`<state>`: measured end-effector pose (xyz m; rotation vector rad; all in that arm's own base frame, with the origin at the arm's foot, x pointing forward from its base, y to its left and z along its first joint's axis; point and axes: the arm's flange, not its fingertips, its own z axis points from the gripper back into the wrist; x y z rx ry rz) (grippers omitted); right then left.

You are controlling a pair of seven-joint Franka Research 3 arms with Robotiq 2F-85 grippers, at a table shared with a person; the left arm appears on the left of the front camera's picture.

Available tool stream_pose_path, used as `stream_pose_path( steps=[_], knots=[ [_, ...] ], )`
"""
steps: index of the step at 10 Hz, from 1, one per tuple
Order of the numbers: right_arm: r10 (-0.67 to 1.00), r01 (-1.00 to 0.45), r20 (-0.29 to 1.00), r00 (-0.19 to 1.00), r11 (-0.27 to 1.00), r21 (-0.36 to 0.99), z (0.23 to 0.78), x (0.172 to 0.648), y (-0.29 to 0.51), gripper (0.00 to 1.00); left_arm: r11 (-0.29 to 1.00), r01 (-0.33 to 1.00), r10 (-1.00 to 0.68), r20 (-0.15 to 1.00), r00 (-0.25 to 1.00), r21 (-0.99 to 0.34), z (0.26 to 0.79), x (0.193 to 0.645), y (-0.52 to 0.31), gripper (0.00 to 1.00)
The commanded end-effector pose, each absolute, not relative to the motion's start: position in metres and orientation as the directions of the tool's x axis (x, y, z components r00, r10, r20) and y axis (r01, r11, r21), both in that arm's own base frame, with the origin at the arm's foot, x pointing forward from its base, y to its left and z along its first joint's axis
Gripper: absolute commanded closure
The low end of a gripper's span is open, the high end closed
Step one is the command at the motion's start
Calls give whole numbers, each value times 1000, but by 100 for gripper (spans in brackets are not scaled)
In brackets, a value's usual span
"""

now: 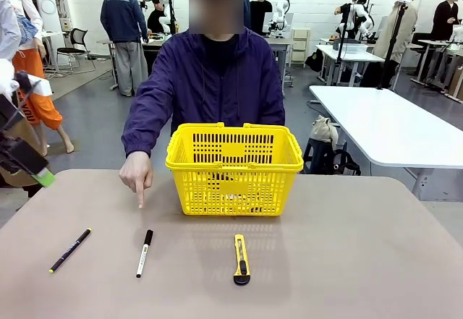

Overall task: Place the items the person wants into the basket.
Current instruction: Pick up the item the person points to and place it in the Market Basket.

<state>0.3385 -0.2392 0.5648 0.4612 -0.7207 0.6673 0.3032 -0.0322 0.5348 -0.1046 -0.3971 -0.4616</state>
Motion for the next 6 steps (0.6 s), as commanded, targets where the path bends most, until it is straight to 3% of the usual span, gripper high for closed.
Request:
stream_pose_path(
  steps=[1,6],
  knots=[
    [386,-706,746,542,691,156,563,339,-240,0,922,384,-370,388,844,45,521,305,-38,0],
    [386,-706,746,542,691,156,563,339,-240,0,905,425,-396,407,823,21,533,307,-37,0]
  ],
)
